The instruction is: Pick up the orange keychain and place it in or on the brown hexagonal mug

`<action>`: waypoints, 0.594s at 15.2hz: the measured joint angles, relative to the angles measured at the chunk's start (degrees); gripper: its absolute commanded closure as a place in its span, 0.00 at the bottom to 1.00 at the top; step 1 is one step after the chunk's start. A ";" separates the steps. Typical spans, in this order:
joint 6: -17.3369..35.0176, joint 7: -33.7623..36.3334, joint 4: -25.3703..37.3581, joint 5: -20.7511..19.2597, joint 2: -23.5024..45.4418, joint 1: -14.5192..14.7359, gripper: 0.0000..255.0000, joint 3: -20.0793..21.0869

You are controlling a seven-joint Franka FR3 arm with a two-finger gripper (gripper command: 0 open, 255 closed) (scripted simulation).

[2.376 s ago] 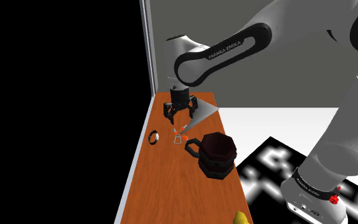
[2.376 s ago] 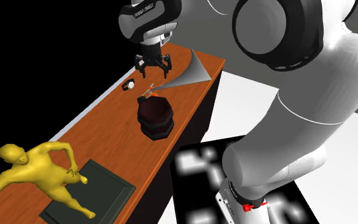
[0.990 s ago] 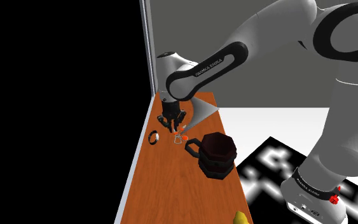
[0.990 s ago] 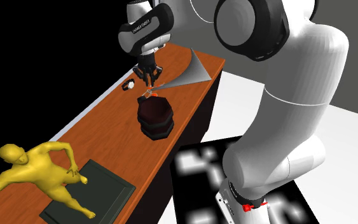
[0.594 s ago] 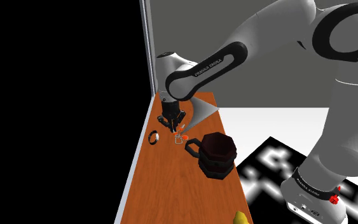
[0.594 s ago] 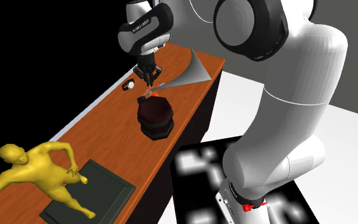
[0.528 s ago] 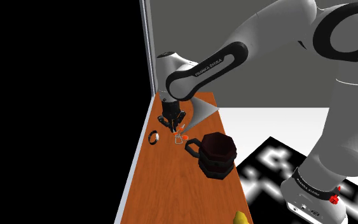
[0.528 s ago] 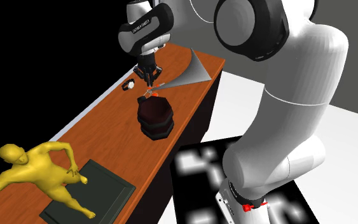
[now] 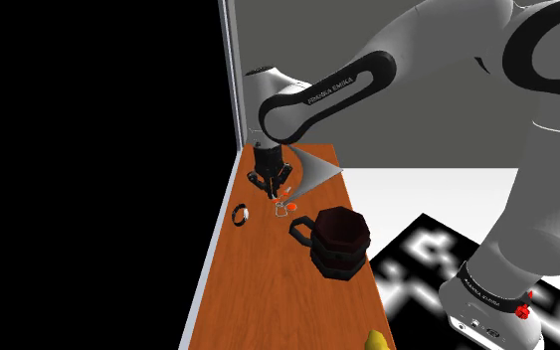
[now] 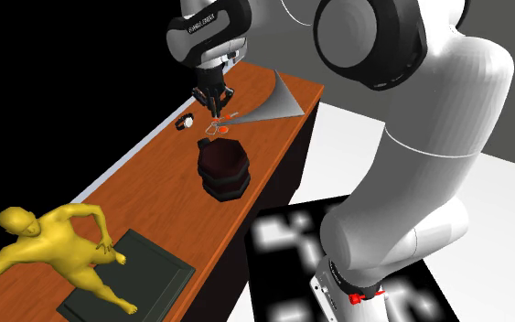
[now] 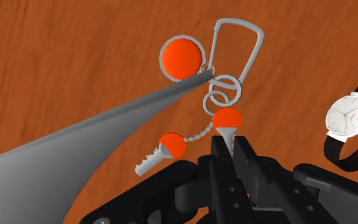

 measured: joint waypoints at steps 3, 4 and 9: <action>-2.27 -0.25 1.37 0.52 -1.00 -0.11 1.00 0.16; -2.88 -0.28 1.77 0.64 -1.24 -0.12 1.00 0.20; -6.25 -0.73 3.73 1.42 -2.80 -0.34 1.00 0.37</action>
